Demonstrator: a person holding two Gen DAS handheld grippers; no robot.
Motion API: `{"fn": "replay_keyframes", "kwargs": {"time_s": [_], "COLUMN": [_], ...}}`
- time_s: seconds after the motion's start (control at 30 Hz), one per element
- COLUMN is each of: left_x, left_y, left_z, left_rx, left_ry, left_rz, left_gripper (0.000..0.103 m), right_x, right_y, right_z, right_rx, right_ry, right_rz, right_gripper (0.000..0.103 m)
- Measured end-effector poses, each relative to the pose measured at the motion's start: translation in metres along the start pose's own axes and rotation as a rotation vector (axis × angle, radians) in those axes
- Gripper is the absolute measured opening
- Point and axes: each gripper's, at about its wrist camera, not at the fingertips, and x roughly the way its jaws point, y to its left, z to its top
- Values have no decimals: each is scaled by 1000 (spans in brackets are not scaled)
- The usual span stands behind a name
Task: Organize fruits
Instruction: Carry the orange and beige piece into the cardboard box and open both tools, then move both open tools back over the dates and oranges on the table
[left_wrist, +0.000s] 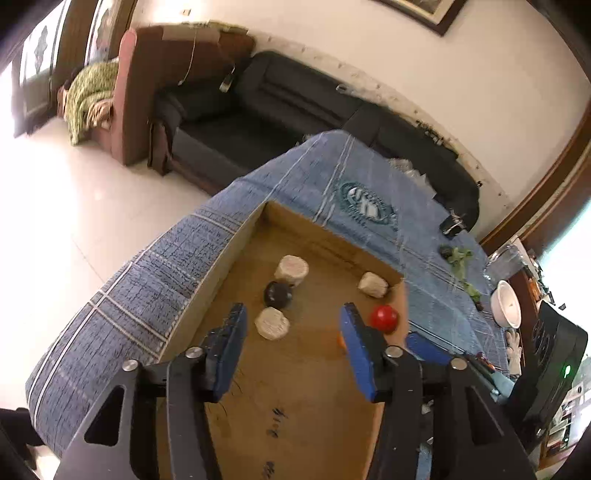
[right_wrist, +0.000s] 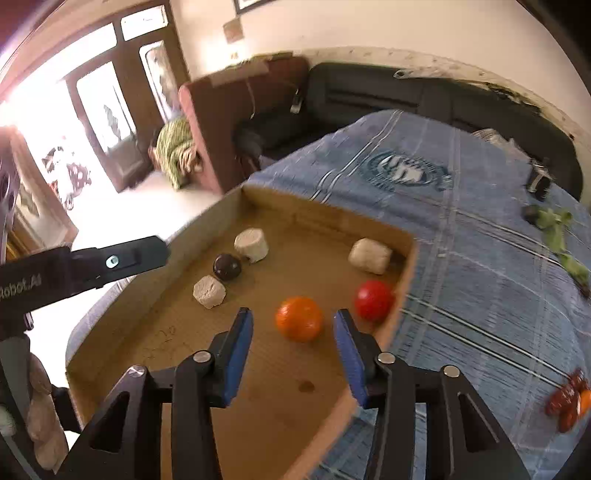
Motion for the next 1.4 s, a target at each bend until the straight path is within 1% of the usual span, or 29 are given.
{"fn": "replay_keyframes", "kwargs": {"time_s": [0.07,0.13,0.2,0.27,0.33,0.4,0.5,0.6,0.7,0.77,0.83,0.97,1.07,1.17,1.23,1.3,1.4], "left_x": [-12,-22,-27,-30,-30,-27,-15,-3,10,19,27,42,54,64,74,84,101], "left_y": [-10,-21,-32,-46,-59,-76,-112,-142,-166,-182,-194,-212,-222,-231,-239,-248,-267], "left_z": [-8,-16,-24,-35,-44,-53,-68,-83,-98,-106,-113,-121,-123,-124,-124,-125,-128], "left_rx": [15,27,38,49,61,83,153,217,272,310,341,382,400,425,438,456,522], "left_ry": [-21,-29,-28,-20,-7,18,63,105,144,167,184,201,207,194,191,195,188], "left_rz": [-12,-34,-52,-75,-101,-137,-185,-222,-235,-237,-237,-225,-220,-224,-221,-233,-233], "left_gripper": [59,62,68,71,71,71,71,71,71,71,71,71,71,71,71,67,62], "right_x": [-20,-38,-54,-69,-86,-104,-137,-170,-194,-204,-209,-204,-195,-181,-173,-166,-158], "right_y": [-11,-23,-38,-57,-78,-101,-144,-193,-238,-260,-279,-297,-309,-322,-330,-336,-344], "right_z": [-6,-16,-27,-42,-61,-78,-105,-132,-158,-171,-179,-184,-181,-174,-169,-166,-164], "right_rx": [33,71,113,164,213,248,311,407,517,565,591,610,631,646,652,657,673], "right_ry": [-32,-58,-75,-88,-96,-103,-116,-131,-136,-137,-135,-123,-122,-120,-120,-121,-135], "right_rz": [2,0,-6,-17,-35,-72,-167,-267,-329,-356,-384,-405,-426,-445,-472,-489,-477], "right_gripper": [59,60,62,64,64,64,64,66,66,66,66,66,65,65,65,65,65]}}
